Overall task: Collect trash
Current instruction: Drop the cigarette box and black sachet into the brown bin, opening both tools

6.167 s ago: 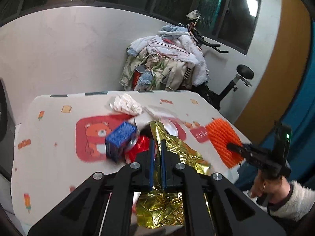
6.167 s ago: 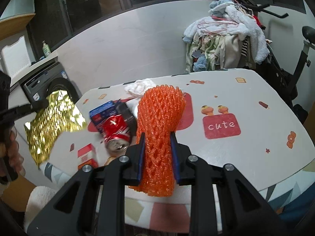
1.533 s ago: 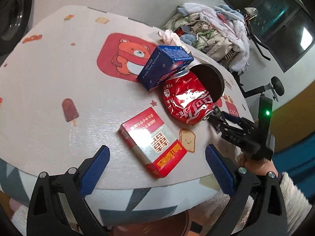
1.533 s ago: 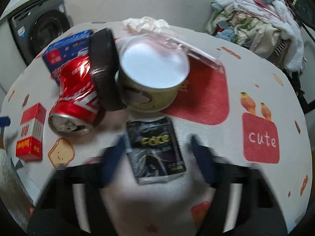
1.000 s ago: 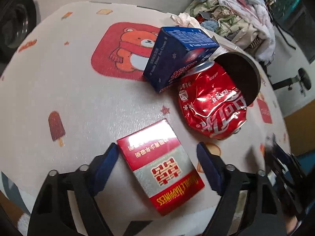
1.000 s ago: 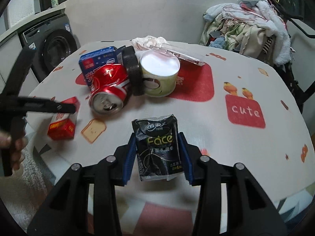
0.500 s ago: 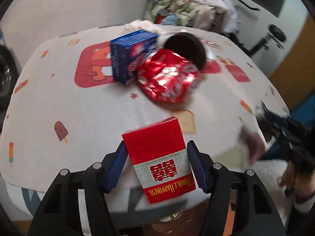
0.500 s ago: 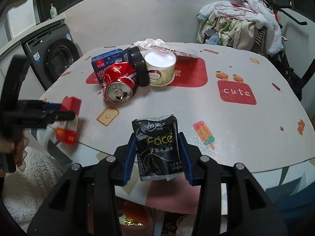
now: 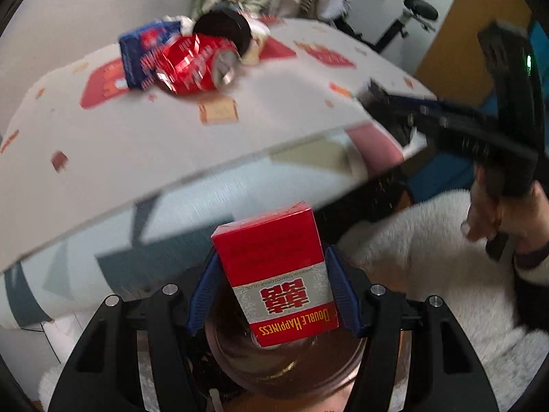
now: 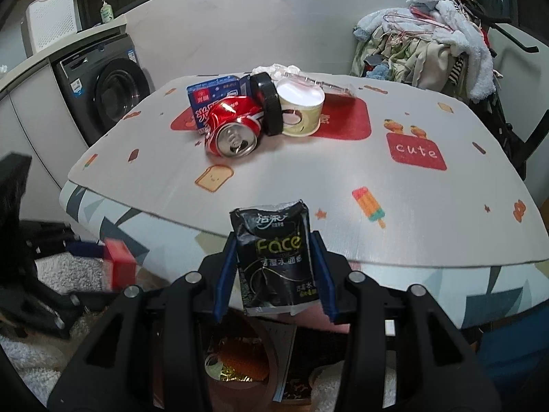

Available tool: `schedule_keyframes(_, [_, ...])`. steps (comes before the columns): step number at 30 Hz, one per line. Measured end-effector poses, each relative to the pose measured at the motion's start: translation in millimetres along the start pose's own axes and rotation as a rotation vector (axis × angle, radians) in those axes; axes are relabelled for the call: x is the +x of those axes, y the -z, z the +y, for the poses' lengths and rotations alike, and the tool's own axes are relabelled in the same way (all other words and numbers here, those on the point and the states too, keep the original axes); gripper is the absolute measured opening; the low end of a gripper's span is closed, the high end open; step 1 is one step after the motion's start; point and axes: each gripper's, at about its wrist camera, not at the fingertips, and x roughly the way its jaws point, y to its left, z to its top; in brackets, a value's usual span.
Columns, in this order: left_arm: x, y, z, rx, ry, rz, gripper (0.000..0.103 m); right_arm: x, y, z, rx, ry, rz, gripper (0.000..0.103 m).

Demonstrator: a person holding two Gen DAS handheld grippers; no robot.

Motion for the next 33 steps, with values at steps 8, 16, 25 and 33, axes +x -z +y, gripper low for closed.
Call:
schedule_keyframes(8, [-4.1, 4.8, 2.2, 0.016, -0.007, -0.032, 0.081, 0.1, 18.0, 10.3, -0.007, -0.023, 0.042, 0.043])
schedule_keyframes(16, [-57.7, 5.0, 43.5, -0.09, -0.118, -0.209, 0.088, 8.0, 27.3, 32.0, -0.068, -0.086, 0.097, 0.043])
schedule_keyframes(25, [-83.8, 22.7, 70.1, -0.136, -0.182, -0.302, 0.09, 22.5, 44.2, 57.4, -0.145, -0.146, 0.178, 0.044])
schedule_keyframes(33, [-80.5, 40.5, 71.7, -0.11, -0.158, -0.359, 0.092, 42.9, 66.7, 73.5, -0.187, -0.176, 0.268, 0.044])
